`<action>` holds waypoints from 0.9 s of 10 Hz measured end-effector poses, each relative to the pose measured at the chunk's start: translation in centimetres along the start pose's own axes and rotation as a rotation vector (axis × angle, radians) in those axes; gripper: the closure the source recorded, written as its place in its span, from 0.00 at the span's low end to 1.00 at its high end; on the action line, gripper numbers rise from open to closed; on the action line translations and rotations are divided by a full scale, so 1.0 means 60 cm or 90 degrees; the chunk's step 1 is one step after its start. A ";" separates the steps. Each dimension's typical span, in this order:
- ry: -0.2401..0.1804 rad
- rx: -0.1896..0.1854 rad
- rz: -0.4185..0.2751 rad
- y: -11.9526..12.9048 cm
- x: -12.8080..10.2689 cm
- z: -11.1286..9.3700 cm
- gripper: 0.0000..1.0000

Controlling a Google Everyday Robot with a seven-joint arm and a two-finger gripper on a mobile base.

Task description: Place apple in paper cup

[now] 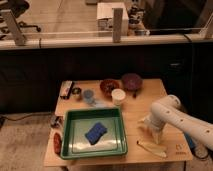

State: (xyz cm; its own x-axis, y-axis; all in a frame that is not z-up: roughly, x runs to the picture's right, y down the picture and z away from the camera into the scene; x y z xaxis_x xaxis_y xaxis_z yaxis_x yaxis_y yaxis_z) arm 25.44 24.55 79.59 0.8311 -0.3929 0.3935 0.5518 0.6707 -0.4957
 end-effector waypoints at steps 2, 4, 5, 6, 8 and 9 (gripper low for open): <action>-0.004 -0.001 -0.001 -0.002 -0.004 0.003 0.20; -0.007 -0.002 -0.001 -0.002 -0.007 0.006 0.20; -0.009 -0.002 0.000 -0.003 -0.008 0.008 0.20; -0.011 -0.003 0.001 -0.004 -0.010 0.010 0.20; -0.014 -0.006 0.002 -0.007 -0.014 0.013 0.20; -0.010 -0.001 0.005 -0.008 -0.012 0.009 0.20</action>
State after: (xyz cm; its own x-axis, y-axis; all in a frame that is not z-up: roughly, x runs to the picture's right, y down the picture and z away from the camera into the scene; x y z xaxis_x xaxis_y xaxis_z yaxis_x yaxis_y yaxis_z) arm 24.51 24.87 79.98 0.8346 -0.3767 0.4019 0.5447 0.6729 -0.5005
